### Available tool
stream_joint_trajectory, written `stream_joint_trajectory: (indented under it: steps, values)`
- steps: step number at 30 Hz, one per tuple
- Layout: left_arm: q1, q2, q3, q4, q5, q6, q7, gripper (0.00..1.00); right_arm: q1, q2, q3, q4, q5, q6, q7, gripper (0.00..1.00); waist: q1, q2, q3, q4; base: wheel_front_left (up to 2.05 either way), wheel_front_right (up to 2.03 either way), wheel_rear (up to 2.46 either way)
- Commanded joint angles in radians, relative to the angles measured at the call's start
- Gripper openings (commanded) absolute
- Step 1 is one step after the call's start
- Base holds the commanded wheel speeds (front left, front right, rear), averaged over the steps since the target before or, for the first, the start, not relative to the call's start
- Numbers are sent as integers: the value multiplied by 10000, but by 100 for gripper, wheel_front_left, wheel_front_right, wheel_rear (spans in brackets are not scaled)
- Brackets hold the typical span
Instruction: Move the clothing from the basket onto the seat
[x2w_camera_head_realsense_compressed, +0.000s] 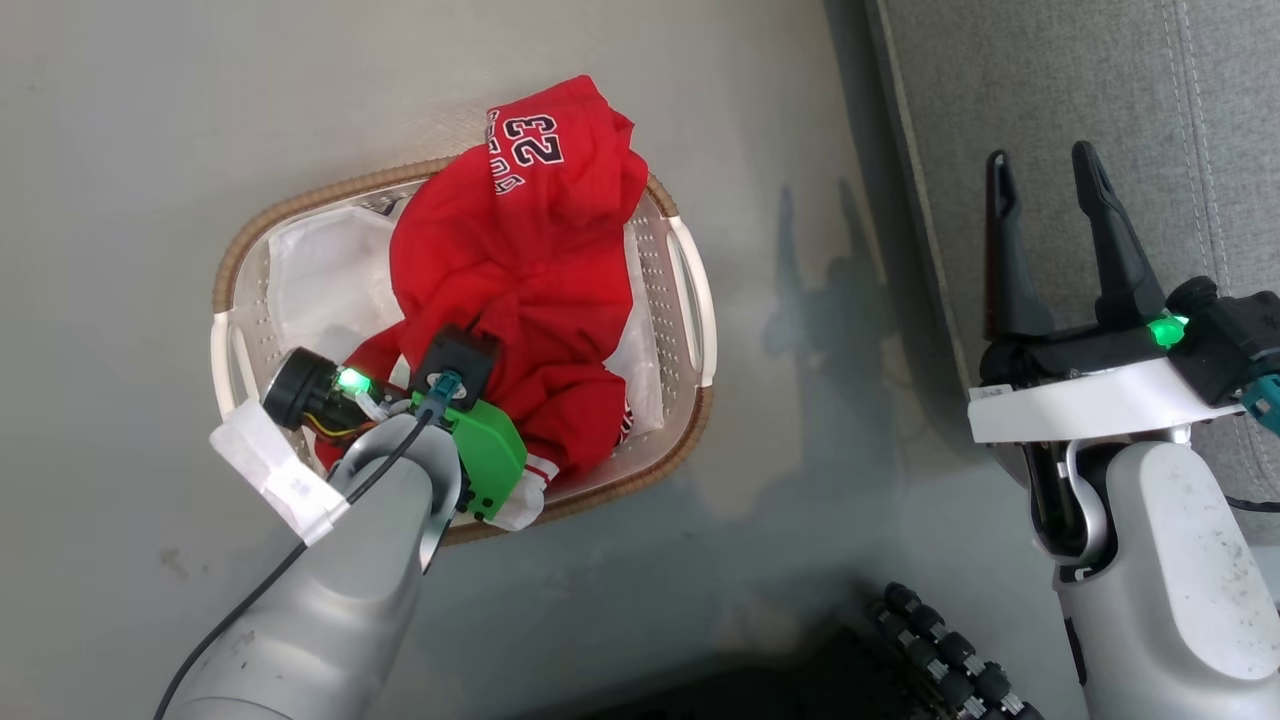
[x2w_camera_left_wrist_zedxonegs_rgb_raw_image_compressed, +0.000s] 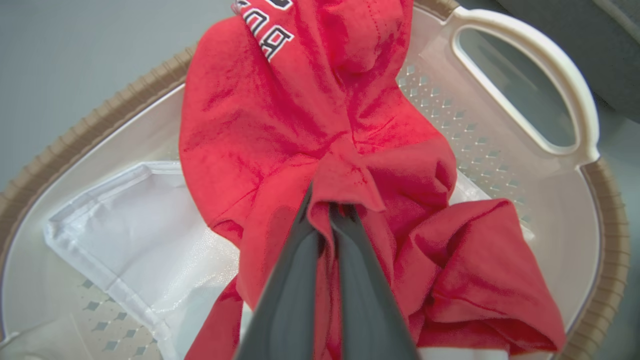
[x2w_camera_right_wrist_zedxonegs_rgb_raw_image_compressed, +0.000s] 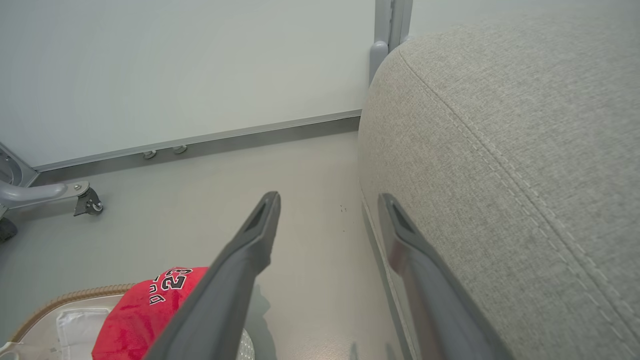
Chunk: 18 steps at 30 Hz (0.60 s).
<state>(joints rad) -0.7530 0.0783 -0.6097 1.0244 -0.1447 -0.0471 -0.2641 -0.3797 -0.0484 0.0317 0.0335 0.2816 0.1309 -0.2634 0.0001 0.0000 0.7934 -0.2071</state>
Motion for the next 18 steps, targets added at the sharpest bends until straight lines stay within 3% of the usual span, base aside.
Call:
stream_joint_trajectory:
  steps: [1, 10, 18]
  values:
    - [26, 89, 70, -190, -78, 69, -3, 0, -106, -36, -1, 47, 31, -3, -21, 100, -1, 0, -74, 43, 0, 0, 0]
    - [317, 232, 500, -1575, -299, 10, -4, 0, 125, -34, -228, 239, -254, -3, -21, 100, -1, 0, -893, 392, 0, 0, 0]
    - [910, 231, 747, -3061, -400, -359, -6, 0, 654, -41, -478, 485, -674, -5, -21, 100, -1, 0, -2507, 1012, 0, 0, 0]
